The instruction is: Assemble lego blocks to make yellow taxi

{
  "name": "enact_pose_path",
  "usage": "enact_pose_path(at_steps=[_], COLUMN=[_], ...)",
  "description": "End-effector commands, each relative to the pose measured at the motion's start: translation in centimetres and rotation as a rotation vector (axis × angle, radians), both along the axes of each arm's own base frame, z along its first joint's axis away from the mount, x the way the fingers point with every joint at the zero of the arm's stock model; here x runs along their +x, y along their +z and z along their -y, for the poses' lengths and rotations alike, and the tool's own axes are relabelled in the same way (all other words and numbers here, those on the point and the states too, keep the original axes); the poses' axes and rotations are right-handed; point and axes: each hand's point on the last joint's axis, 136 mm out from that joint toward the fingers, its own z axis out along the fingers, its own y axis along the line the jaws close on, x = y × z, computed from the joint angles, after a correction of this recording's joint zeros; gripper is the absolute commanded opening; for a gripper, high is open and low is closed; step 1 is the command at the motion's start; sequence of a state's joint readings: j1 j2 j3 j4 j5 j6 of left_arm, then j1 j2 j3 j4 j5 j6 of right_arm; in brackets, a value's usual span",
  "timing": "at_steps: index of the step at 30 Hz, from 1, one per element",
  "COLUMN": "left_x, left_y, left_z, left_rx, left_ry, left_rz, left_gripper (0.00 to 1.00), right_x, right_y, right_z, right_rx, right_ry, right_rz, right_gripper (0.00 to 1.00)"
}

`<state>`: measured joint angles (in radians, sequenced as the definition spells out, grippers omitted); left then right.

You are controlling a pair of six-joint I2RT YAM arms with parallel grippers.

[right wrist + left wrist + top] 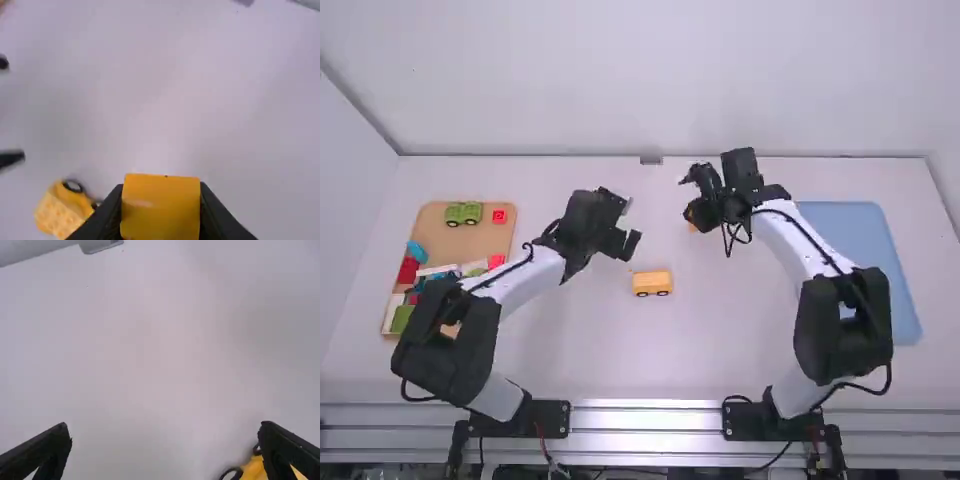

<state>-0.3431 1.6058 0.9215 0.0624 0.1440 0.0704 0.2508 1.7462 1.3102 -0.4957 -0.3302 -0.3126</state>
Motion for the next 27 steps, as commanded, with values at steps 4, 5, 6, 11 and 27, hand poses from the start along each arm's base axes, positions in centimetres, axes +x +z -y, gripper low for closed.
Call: enact_pose_path(at_steps=[4,5,6,11,27], left_x=[0.7,0.5,0.3,-1.0,-6.6], left_y=[6.2,6.6,6.9,9.6,13.5], left_z=[0.1,0.1,0.2,0.0,-4.2], left_rx=[0.079,0.09,0.095,0.093,0.073], left_ry=[-0.091,-0.107,-0.125,-0.156,-0.083], left_rz=[0.087,0.093,0.099,0.162,0.299], left_gripper=[0.99,0.99,0.99,0.99,0.99], right_x=[-2.7,-3.3,-3.9,-6.5,-10.4], right_y=[-0.3,-0.6,-0.8,-2.2,-11.8], right_z=[1.4,1.4,1.4,1.1,2.0], right_rx=[-0.316,-0.332,-0.346,-0.404,-0.505], right_ry=[0.295,0.328,0.363,0.563,0.967], right_rz=[0.048,0.035,0.022,-0.01,-0.22], right_gripper=[0.16,0.16,0.16,0.15,0.13])
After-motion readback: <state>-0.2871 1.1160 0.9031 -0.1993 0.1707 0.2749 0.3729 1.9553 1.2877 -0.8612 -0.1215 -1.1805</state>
